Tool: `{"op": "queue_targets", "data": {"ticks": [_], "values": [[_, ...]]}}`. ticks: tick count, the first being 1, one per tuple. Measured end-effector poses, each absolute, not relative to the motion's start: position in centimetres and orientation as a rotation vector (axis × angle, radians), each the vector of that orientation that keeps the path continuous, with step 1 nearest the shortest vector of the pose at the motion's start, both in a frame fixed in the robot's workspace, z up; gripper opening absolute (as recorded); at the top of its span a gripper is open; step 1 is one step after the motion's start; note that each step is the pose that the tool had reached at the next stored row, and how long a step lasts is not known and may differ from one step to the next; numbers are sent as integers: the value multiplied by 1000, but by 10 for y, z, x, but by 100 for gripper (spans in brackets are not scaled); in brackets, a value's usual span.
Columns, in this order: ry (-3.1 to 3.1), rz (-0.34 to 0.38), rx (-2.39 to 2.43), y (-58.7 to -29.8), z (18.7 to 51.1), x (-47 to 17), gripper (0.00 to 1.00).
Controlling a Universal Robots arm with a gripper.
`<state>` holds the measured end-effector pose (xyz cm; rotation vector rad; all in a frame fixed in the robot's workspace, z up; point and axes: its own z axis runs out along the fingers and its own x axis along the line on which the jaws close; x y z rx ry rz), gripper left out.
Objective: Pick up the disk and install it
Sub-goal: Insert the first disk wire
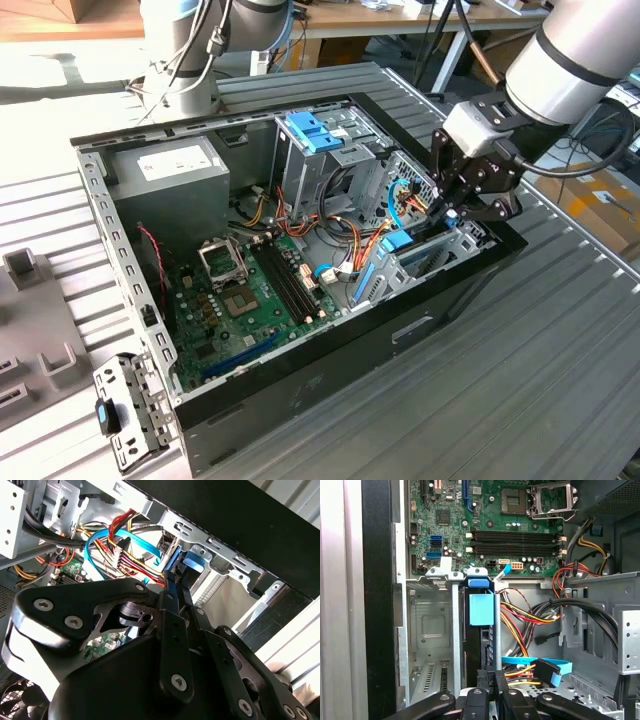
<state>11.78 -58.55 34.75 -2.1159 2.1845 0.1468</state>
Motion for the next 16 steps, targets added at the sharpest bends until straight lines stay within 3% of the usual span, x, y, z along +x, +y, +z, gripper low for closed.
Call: {"op": "queue_targets", "data": {"ticks": [16], "values": [[2183,150,-2114,-585,339,117,17]]}}
